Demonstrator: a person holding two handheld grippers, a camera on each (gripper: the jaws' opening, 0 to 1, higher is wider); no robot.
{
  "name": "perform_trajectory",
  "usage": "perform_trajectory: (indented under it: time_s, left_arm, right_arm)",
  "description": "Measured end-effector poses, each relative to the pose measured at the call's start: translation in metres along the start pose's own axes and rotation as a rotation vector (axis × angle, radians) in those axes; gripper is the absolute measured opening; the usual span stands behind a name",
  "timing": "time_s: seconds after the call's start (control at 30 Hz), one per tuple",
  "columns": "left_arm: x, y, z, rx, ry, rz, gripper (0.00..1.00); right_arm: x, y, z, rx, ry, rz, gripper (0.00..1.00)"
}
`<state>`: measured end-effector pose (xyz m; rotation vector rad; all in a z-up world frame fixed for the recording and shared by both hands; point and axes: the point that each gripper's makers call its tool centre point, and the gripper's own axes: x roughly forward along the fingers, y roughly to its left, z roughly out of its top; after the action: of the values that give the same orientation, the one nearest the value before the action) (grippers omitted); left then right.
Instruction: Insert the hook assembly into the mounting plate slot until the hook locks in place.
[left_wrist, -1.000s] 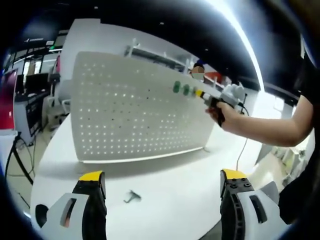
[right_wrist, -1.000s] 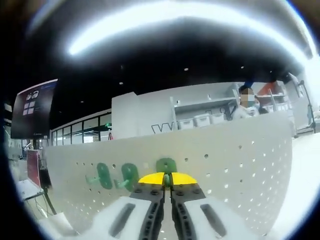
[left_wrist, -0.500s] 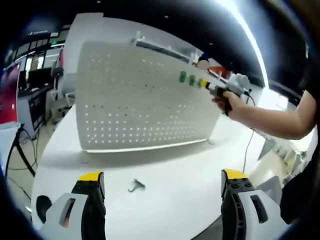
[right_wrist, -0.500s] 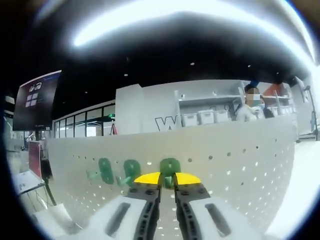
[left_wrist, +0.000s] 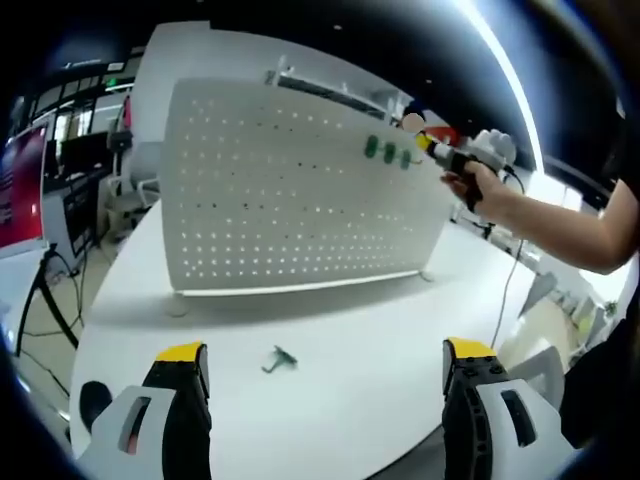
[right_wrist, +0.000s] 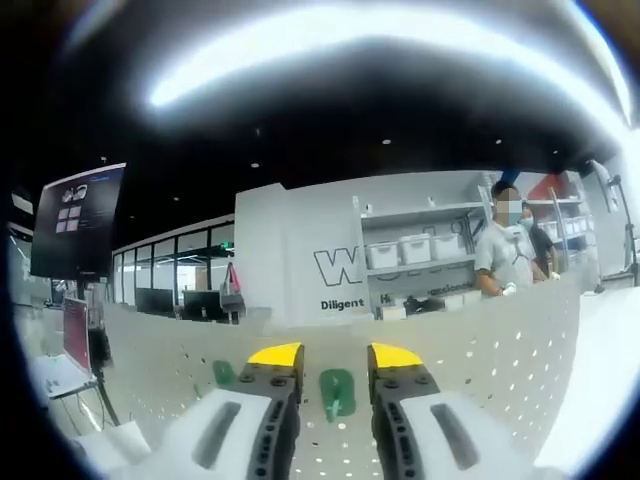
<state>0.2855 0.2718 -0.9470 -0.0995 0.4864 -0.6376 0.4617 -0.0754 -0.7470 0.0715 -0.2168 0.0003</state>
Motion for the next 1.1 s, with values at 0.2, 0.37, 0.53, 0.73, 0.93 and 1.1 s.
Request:
perform_trajectory:
  time_s: [0.2, 0.37, 0.53, 0.73, 0.93, 1.1]
  left_arm:
    - [-0.009, 0.001, 0.001, 0.009, 0.001, 0.017, 0.98]
    - [-0.017, 0.003, -0.01, 0.004, 0.049, 0.042, 1.0]
    - [-0.024, -0.002, -0.014, 0.011, 0.068, 0.042, 1.0]
    - [-0.031, -0.01, -0.018, 0.012, 0.074, 0.034, 1.0]
    - [-0.037, -0.017, -0.027, 0.01, 0.093, 0.029, 1.0]
    - [-0.04, -0.02, -0.035, 0.01, 0.109, 0.027, 1.0]
  right_arm:
    - [-0.02, 0.004, 0.029, -0.08, -0.009, 0.05, 0.3]
    - [-0.04, 0.01, 0.031, -0.127, 0.04, 0.102, 0.33]
    - [-0.071, 0.012, 0.009, -0.135, 0.154, 0.143, 0.37]
    - [-0.12, 0.019, -0.041, -0.18, 0.34, 0.223, 0.4]
    - [-0.167, 0.025, -0.077, -0.182, 0.437, 0.267, 0.42]
    - [-0.19, 0.03, -0.108, -0.182, 0.526, 0.308, 0.44]
